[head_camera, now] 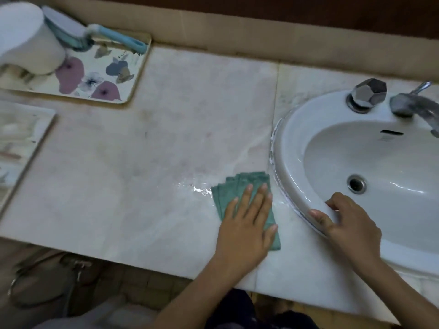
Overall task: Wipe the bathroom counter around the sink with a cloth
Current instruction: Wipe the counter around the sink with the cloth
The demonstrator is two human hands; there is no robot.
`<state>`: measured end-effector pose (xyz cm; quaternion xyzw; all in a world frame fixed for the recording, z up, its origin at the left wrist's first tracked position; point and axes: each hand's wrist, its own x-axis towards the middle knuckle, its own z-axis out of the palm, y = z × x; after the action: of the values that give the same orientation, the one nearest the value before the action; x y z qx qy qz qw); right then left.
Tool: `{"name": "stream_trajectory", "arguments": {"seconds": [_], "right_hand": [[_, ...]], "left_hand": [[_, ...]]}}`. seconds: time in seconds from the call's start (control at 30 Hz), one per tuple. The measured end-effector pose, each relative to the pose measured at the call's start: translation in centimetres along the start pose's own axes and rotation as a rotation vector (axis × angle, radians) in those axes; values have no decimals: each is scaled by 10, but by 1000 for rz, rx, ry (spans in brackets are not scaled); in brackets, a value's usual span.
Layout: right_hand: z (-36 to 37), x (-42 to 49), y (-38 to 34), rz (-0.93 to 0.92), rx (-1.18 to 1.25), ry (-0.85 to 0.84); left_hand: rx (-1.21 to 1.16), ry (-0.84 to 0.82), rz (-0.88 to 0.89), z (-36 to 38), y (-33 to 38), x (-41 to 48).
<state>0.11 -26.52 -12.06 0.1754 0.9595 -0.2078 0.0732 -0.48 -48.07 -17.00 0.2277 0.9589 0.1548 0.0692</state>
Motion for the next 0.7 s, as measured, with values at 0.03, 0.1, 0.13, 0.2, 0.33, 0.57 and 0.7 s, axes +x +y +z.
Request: {"name": "stream_trajectory", "arguments": {"seconds": [0.03,0.1,0.13,0.2,0.33,0.57,0.7], "right_hand": [[0,0,0,-3,1,6],[1,0,0,-8,6,18],[1,0,-1,-9,6,18],[1,0,-1,-5,-2,19],[5,-1,0,0,-55,6],[5,-2,0,-18,-78,28],[5,-3,5,-44,-61,39]], "left_hand": [[2,-41,50,-3,-8,-7],[36,-45,110,-19,-46,4],[56,-28,73,-27,-74,18],[70,27,-149,-48,-140,56],[65,65,-569,-85,-216,122],[-9,53,-189,-10,-27,72],[17,-42,18,-1,7,-18]]}}
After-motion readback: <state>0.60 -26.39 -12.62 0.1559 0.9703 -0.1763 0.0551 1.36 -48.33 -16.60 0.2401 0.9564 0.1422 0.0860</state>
